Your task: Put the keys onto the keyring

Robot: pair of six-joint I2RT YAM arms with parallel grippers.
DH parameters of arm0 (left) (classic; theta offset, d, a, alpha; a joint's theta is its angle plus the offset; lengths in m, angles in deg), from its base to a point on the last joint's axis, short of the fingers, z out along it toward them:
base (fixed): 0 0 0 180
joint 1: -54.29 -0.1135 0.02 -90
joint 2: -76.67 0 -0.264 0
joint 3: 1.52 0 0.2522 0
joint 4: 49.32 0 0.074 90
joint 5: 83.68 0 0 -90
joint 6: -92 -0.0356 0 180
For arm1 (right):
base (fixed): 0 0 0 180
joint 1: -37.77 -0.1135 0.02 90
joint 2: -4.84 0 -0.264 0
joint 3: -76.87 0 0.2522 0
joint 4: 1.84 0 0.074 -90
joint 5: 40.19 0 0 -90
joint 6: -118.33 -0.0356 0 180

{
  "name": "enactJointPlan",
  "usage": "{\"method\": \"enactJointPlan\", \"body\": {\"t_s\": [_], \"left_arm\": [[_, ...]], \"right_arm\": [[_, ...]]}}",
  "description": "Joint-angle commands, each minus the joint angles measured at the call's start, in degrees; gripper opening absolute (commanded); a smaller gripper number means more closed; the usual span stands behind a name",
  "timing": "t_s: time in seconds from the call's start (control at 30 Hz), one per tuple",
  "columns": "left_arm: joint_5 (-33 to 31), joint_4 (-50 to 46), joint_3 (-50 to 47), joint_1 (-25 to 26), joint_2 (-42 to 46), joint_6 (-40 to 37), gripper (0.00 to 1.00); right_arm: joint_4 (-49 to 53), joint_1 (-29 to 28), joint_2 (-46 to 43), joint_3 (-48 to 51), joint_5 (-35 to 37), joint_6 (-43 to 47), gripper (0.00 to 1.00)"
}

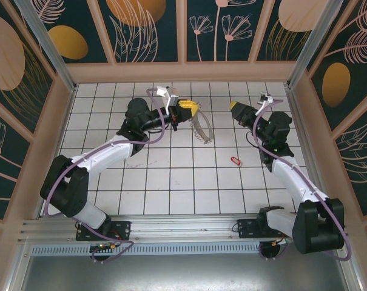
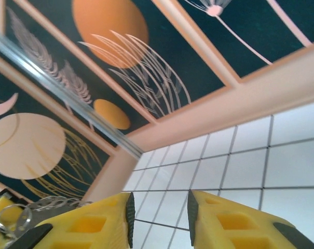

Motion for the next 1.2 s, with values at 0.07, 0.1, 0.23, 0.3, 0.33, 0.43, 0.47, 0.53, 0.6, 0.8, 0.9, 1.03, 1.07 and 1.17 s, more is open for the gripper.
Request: {"method": "enactJointPlan", "body": {"t_s": [0.07, 0.1, 0.23, 0.3, 0.33, 0.43, 0.47, 0.53, 0.6, 0.8, 0.9, 1.03, 1.07, 1.17], "left_arm": [[-4.0, 9.7, -1.6, 0.2, 1.9, 0.3, 0.00], [-4.8, 9.3, -1.6, 0.2, 1.7, 0.6, 0.00], [-5.6, 7.4, -0.7, 0.2, 0.7, 2.5, 0.00], [-6.1, 7.1, -0.8, 0.2, 0.7, 2.9, 0.00], [-6.3, 6.9, -0.9, 0.2, 0.9, 2.7, 0.00], [-7.3, 6.6, -1.6, 0.2, 1.7, 2.4, 0.00], [-7.7, 6.4, -2.0, 0.2, 2.0, 2.2, 0.00], [-7.8, 5.8, -2.3, 0.2, 2.4, 1.9, 0.00], [-7.6, 5.5, -2.4, 0.2, 2.8, 1.9, 0.00], [-7.3, 4.8, -3.0, 0.2, 4.0, 2.1, 0.00], [-7.0, 4.3, -3.0, 0.2, 4.4, 2.1, 0.00], [-6.8, 4.3, -3.0, 0.2, 5.1, 2.3, 0.00], [-6.8, 4.3, -3.0, 0.2, 5.2, 2.3, 0.00], [-6.8, 4.4, -4.8, 0.2, 5.7, 2.1, 0.00]], "right_arm": [[11.1, 1.0, 2.8, -2.9, 7.2, 1.9, 0.39], [12.8, 1.1, 3.6, -3.5, 7.9, 2.0, 0.40], [23.1, 1.6, 8.2, -6.6, 11.4, 2.8, 0.40], [27.3, 1.6, 9.8, -7.0, 13.0, 3.0, 0.40], [29.0, 1.6, 10.4, -6.8, 13.8, 3.0, 0.40], [33.2, 1.6, 11.4, -5.2, 15.6, 2.5, 0.39], [34.3, 1.6, 11.4, -4.3, 16.6, 1.9, 0.39], [36.1, 1.6, 11.3, -2.3, 18.4, 0.8, 0.39], [37.2, 1.3, 10.8, -0.3, 19.5, 0.0, 0.39], [42.1, -3.2, 10.4, 2.4, 25.4, -1.0, 0.39], [44.1, -6.3, 10.9, 2.6, 29.1, -1.3, 0.39], [46.0, -8.6, 11.9, 2.8, 33.3, -2.1, 0.36], [46.5, -9.0, 12.0, 2.8, 34.1, -2.3, 0.36], [48.3, -10.1, 12.1, 2.8, 36.8, -2.8, 0.35]]}}
